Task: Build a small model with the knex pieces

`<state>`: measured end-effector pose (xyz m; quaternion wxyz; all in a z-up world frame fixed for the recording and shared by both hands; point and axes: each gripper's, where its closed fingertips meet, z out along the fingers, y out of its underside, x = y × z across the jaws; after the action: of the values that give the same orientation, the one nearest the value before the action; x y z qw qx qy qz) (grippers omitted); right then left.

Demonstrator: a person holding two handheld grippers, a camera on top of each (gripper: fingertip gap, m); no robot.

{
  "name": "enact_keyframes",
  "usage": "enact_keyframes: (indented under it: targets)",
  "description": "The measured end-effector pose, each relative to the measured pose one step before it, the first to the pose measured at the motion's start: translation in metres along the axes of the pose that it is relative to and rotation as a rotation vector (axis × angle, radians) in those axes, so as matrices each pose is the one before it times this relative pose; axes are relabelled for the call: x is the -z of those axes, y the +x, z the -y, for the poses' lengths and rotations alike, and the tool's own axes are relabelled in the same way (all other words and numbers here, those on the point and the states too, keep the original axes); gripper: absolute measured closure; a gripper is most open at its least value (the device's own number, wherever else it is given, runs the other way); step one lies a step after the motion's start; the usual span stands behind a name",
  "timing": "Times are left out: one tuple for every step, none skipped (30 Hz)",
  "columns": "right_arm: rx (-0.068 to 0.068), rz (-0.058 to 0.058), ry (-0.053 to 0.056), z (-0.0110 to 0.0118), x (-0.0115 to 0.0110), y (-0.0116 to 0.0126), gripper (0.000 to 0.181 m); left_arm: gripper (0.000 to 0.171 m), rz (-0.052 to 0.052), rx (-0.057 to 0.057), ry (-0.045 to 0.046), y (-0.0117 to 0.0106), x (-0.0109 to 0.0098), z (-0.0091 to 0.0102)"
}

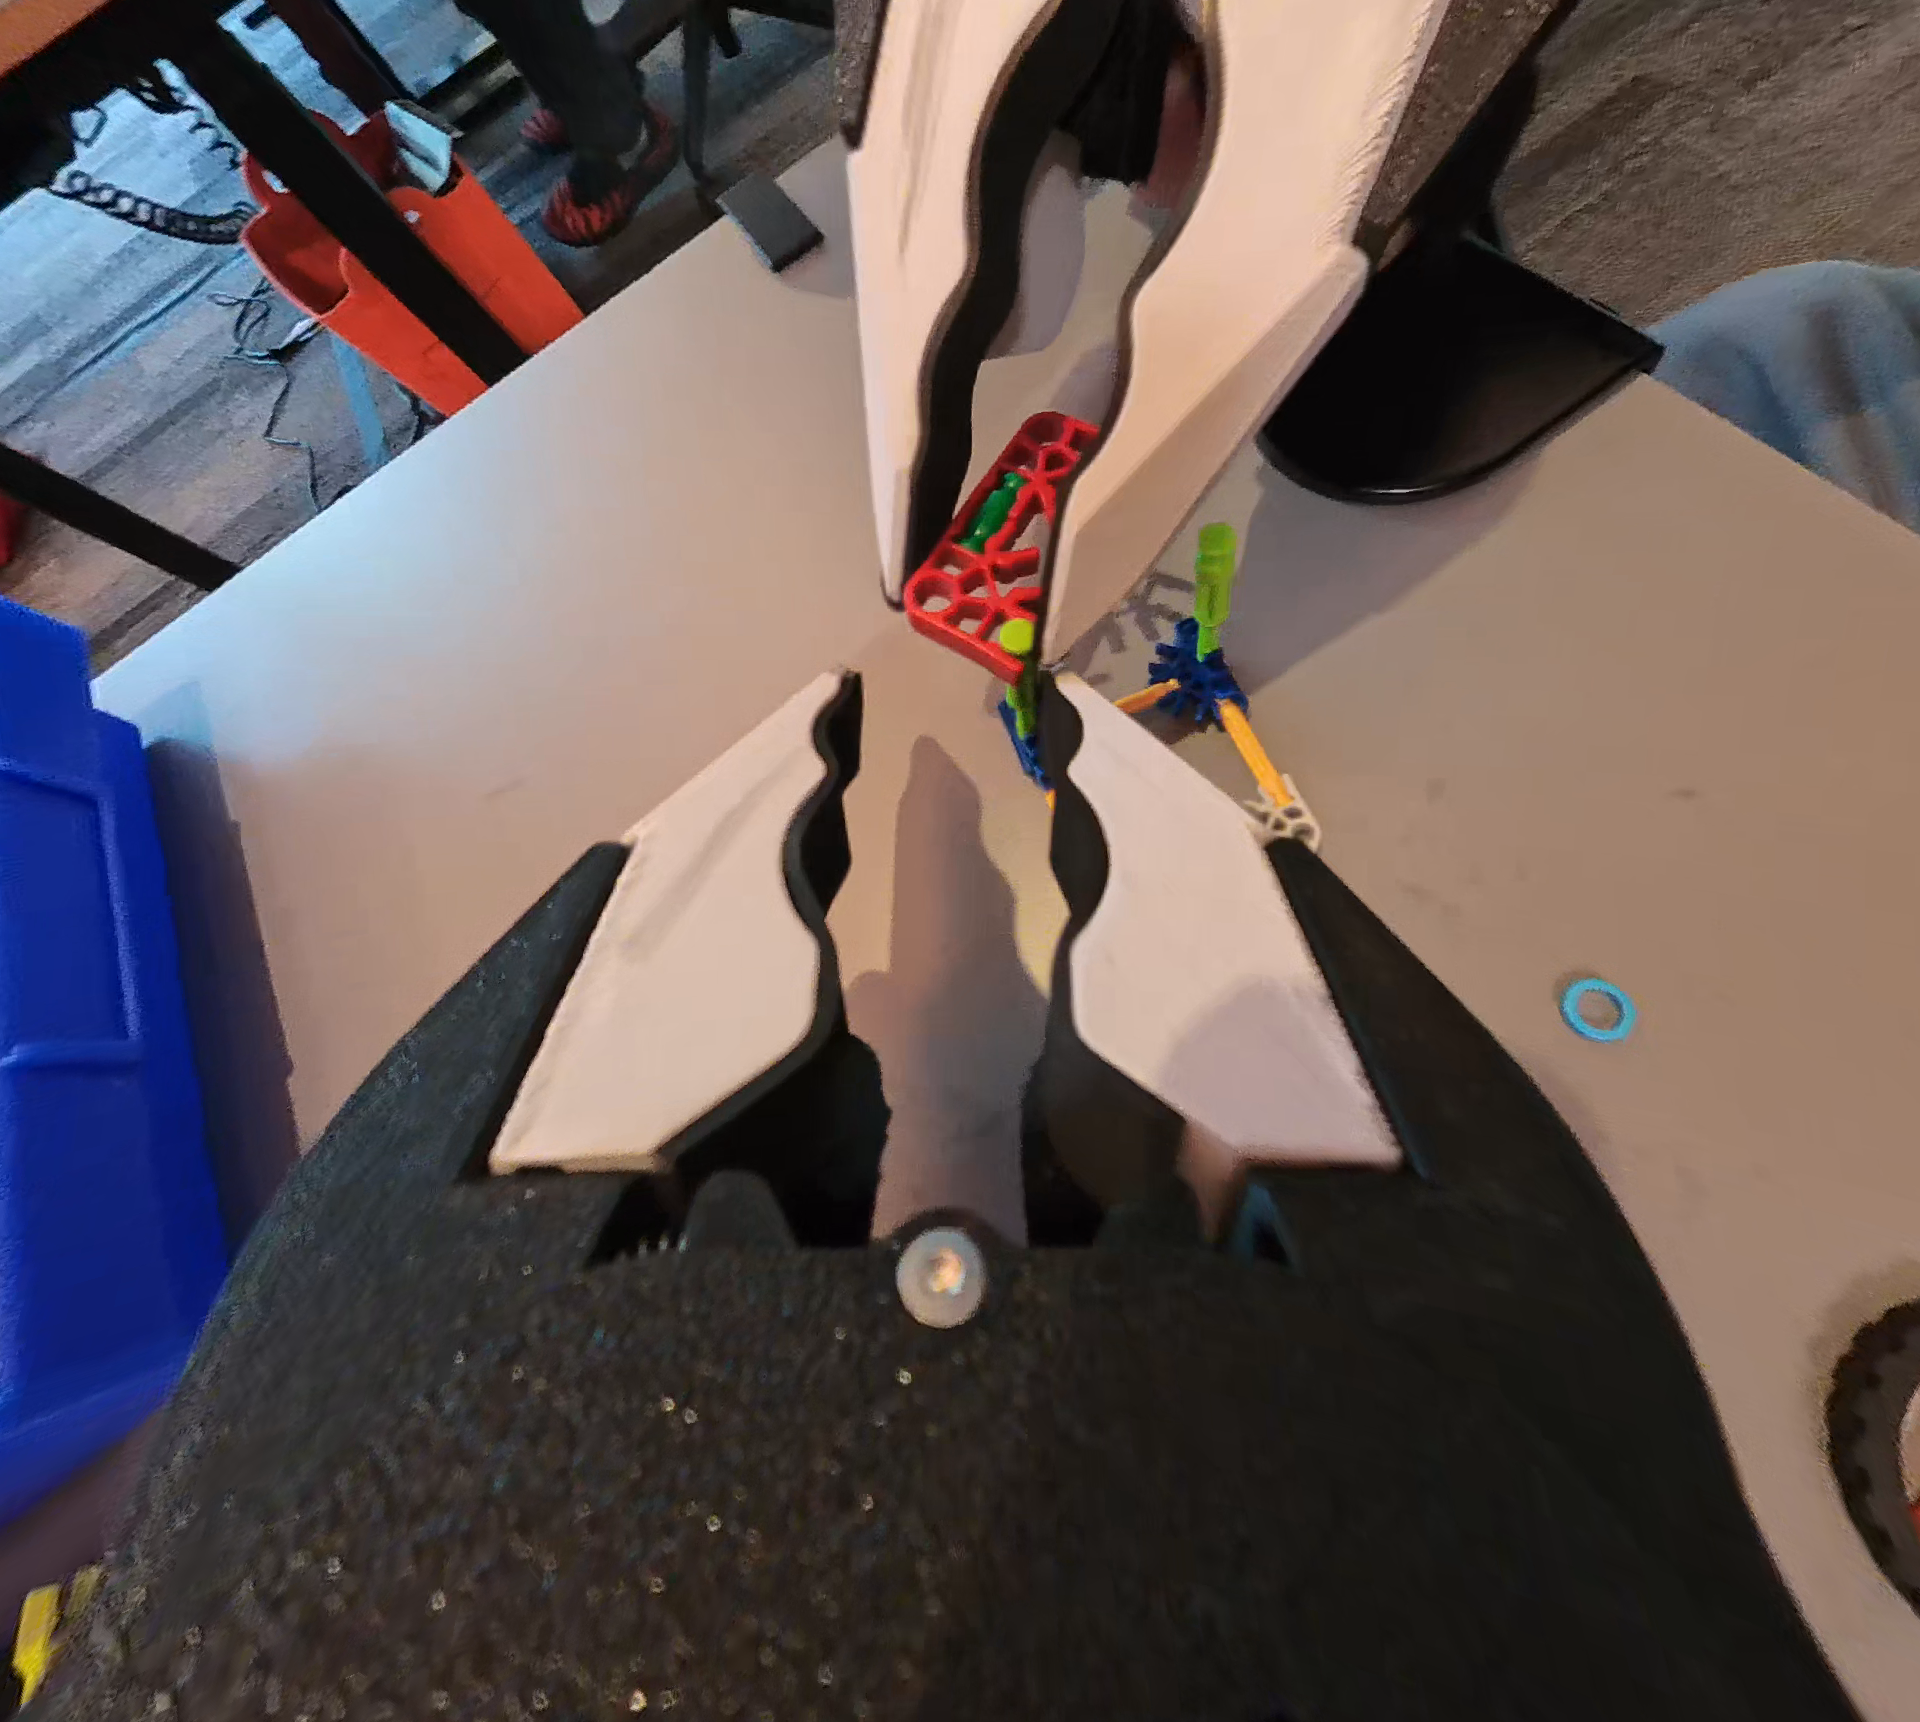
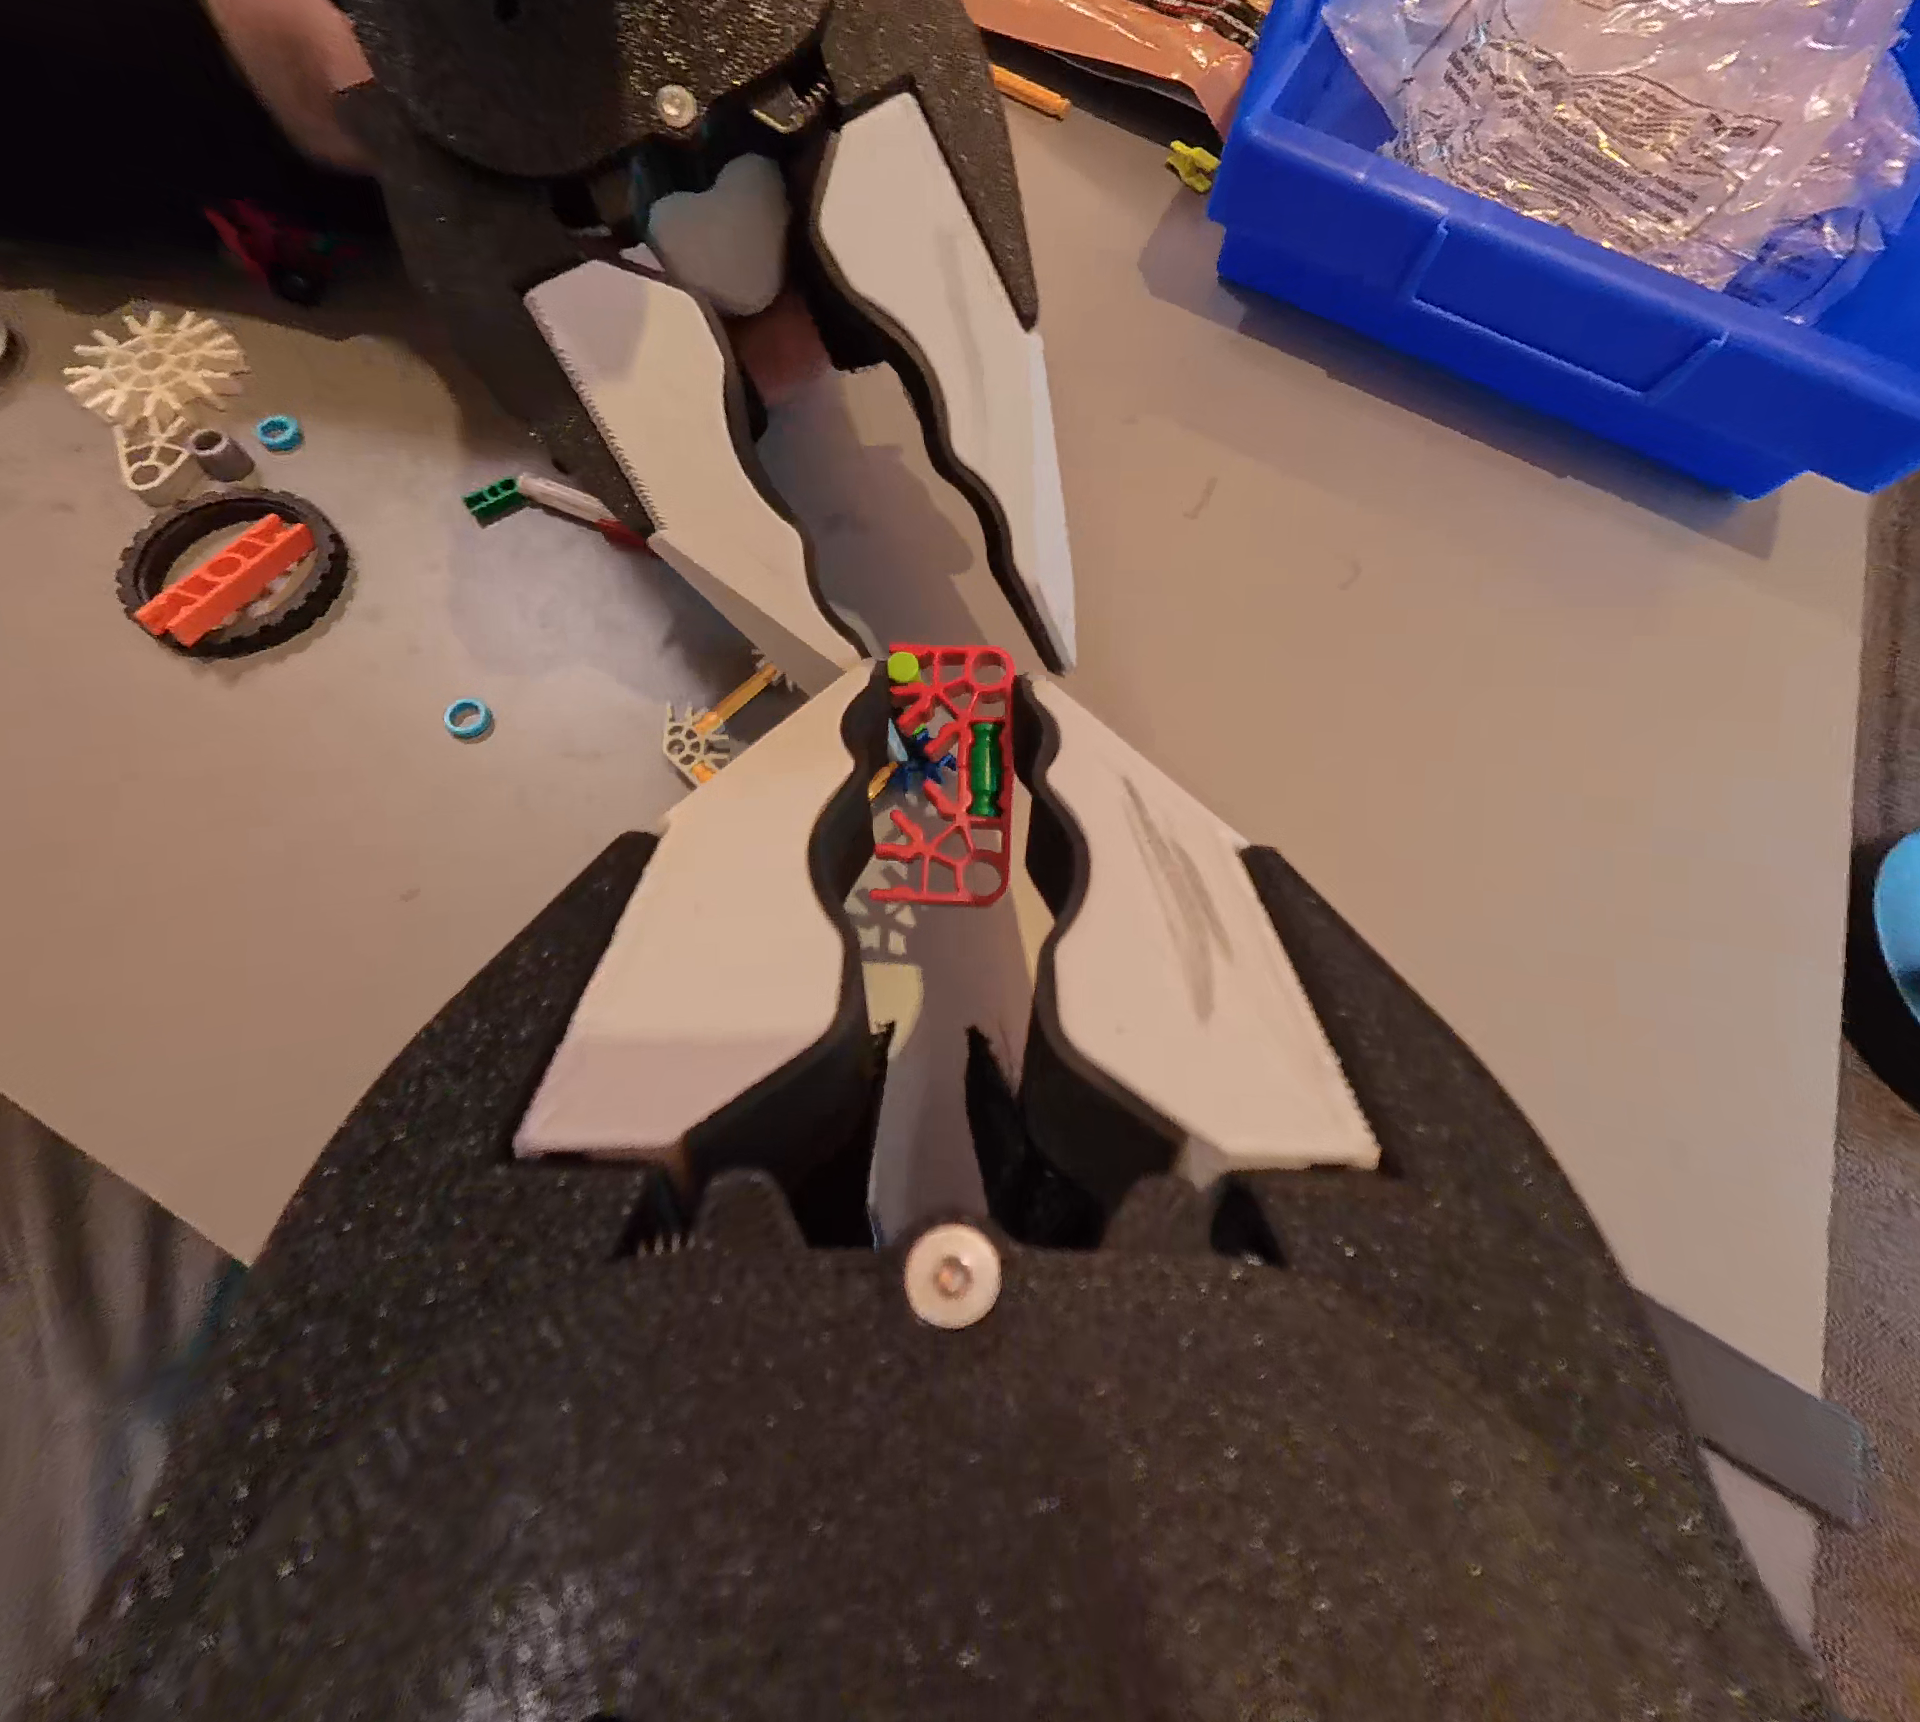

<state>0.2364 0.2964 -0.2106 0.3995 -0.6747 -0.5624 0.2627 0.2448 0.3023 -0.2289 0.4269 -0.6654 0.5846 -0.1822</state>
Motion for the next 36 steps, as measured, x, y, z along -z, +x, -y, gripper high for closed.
enact_keyframes:
  targets:
    - [0.0069, 0.0124, 0.0017, 0.0, -0.00051, -0.00216, 0.16, 0.14, -0.0212, -0.0058, 0.00669, 0.00227, -0.00073, 0.00054]
    - [0.0022, 0.0107, -0.0017, -0.00025, -0.0009, -0.00169, 0.16, 0.141, -0.0245, -0.017, 0.00964, 0.00319, -0.00076, 0.00069]
    - [-0.0018, 0.0106, 0.0016, -0.00018, -0.00048, -0.00117, 0.16, 0.141, -0.0106, -0.0183, 0.00402, 0.00125, -0.00034, -0.00034]
    - [-0.0081, 0.0128, 0.0043, -0.00003, -0.00003, -0.00114, 0.16, 0.141, -0.0041, -0.0074, 0.01097, 0.00014, 0.00045, 0.00107]
    - [-0.0065, 0.0165, 0.0036, 0.00002, -0.0001, -0.00209, 0.16, 0.139, -0.0116, -0.0054, 0.00304, 0.00134, 0.00061, 0.00012]
    - [-0.0018, 0.0116, 0.0025, 0.00001, -0.00033, -0.00206, 0.16, 0.14, -0.0058, -0.0191, 0.00659, 0.00183, 0.0009, 0.00073]
    - [-0.0014, 0.0058, 0.002, 0.00007, -0.00033, -0.00123, 0.16, 0.141, 0.0059, -0.0254, 0.00346, 0.00062, 0.00034, 0.00032]
    - [-0.0026, 0.0044, 0.0011, -0.00006, -0.0005, -0.00056, 0.16, 0.147, -0.0108, -0.0097, -0.00028, 0.0028, 0.00003, 0.00018]
    - [-0.0018, 0.0068, 0.0007, -0.00005, -0.00019, -0.00088, 0.16, 0.148, -0.003, -0.0041, -0.00188, 0.00102, 0.00014, 0.00007]
    - [-0.0007, 0.007, 0.0017, -0.00014, 0.00011, -0.00098, 0.161, 0.149, 0.0023, -0.0091, -0.00218, 0.00039, 0.00027, 0.00026]
    - [0.0004, 0.0053, 0.0004, -0.00029, 0.00016, -0.00098, 0.161, 0.149, -0.0028, -0.004, -0.0024, 0.00085, -0.00009, 0.00002]
    - [0.0024, 0.0023, -0.0019, -0.00016, 0.00001, -0.00109, 0.161, 0.15, -0.0088, -0.0014, 0.00049, 0.00138, 0.00019, 0.00014]
    - [0.0024, -0.0009, -0.0019, -0.00002, -0.00003, -0.00055, 0.161, 0.15, -0.0042, -0.0009, -0.00094, 0.00059, 0.00015, -0.00004]
    - [-0.0004, 0.0002, -0.0013, -0.00004, 0.00006, -0.00007, 0.161, 0.151, -0.0003, -0.0032, -0.00256, 0.00025, -0.00019, 0.00008]
    - [0.002, -0.0029, -0.0013, -0.00003, 0.00024, 0.00025, 0.161, 0.151, 0.0064, -0.0062, -0.0023, -0.00025, -0.00031, 0.00021]
    - [0.0009, -0.0037, -0.0012, 0.00008, 0.00011, -0.00003, 0.161, 0.152, 0.0042, -0.0039, -0.00391, -0.00003, -0.00013, 0.0001]
    - [-0.0014, 0.0008, 0.0007, 0.0, -0.00009, -0.00031, 0.161, 0.152, 0.0021, -0.0039, -0.00174, 0.00014, 0.0001, -0.00006]
    - [-0.0005, 0.0051, 0.0011, -0.00009, 0.00011, -0.0006, 0.161, 0.152, -0.0018, -0.0008, -0.00035, 0.00068, 0.00001, 0.00017]
    - [0.0034, 0.0019, -0.0019, -0.00004, -0.00001, -0.00046, 0.162, 0.152, 0.0004, -0.0032, -0.00097, 0.00035, -0.00006, 0.00009]
    - [0.0041, 0.0, -0.0039, 0.00012, -0.00018, -0.00011, 0.162, 0.152, -0.003, -0.0005, -0.00086, 0.00007, 0.00011, -0.00017]
    - [0.0053, 0.0004, -0.004, 0.00006, -0.00009, -0.00007, 0.162, 0.153, -0.0026, 0.0013, -0.0007, 0.00008, -0.00006, -0.00018]
    - [0.0075, 0.0005, -0.0043, 0.00002, -0.00004, -0.00012, 0.162, 0.153, -0.001, 0.0003, 0.00059, 0.00008, -0.00015, 0.00013]
    - [0.0091, -0.0003, -0.0061, -0.00007, -0.00013, -0.00014, 0.162, 0.153, -0.0005, -0.0005, -0.00237, 0.00015, -0.00004, -0.00012]
    - [0.0136, -0.0014, -0.0068, 0.00011, -0.00006, -0.00016, 0.162, 0.153, -0.0005, -0.0018, -0.00169, 0.00001, 0.00013, -0.00008]
    - [0.015, 0.0002, -0.0059, 0.0002, -0.00002, -0.00036, 0.162, 0.153, 0.0017, -0.0079, -0.0015, 0.00023, 0.0001, -0.00003]
    - [0.0078, 0.0018, -0.004, 0.0, -0.00012, -0.00016, 0.163, 0.153, -0.0013, -0.0008, -0.00222, 0.00014, 0.0, -0.00018]
    - [0.0044, 0.0017, -0.0037, 0.00005, -0.00018, -0.00009, 0.163, 0.153, -0.0037, 0.0011, 0.00033, 0.0001, 0.0, -0.00018]
    - [0.0072, 0.002, -0.0041, 0.00014, -0.0001, -0.00043, 0.163, 0.154, -0.0021, -0.0041, -0.00143, 0.00058, 0.0001, 0.00005]
    - [0.0067, 0.0002, -0.0039, 0.00009, -0.00017, -0.00022, 0.163, 0.154, 0.0022, -0.0049, -0.00409, -0.00003, 0.00016, -0.00033]
    - [0.0054, -0.0007, -0.0051, 0.00007, -0.00012, -0.00007, 0.163, 0.154, -0.0002, 0.0016, 0.00169, 0.00015, -0.00002, 0.00003]
    - [0.0026, 0.0016, -0.0054, -0.00029, 0.00008, 0.00003, 0.163, 0.154, -0.0034, 0.0047, -0.00165, 0.00033, -0.00019, -0.00007]
    - [-0.0014, 0.0023, -0.0038, -0.00036, 0.00006, 0.00036, 0.163, 0.154, 0.0018, 0.0018, -0.00598, -0.00019, -0.00016, -0.00027]
    - [-0.0049, 0.0001, -0.0033, -0.00026, 0.00015, 0.00054, 0.162, 0.153, 0.0058, 0.0011, -0.00503, -0.00058, 0.00015, -0.00019]
    - [-0.0173, 0.0023, -0.0035, -0.00021, 0.00008, 0.00047, 0.161, 0.152, -0.001, 0.0076, 0.00028, -0.00012, 0.00014, -0.00044]
    - [-0.0262, 0.0052, -0.0053, -0.00001, -0.00012, 0.00049, 0.16, 0.151, -0.0069, 0.0153, 0.00283, -0.00001, 0.00035, -0.00023]
    - [-0.0197, 0.0017, -0.0092, 0.00015, -0.00011, 0.00066, 0.16, 0.151, 0.003, 0.0009, 0.00114, -0.00058, -0.00011, -0.00031]
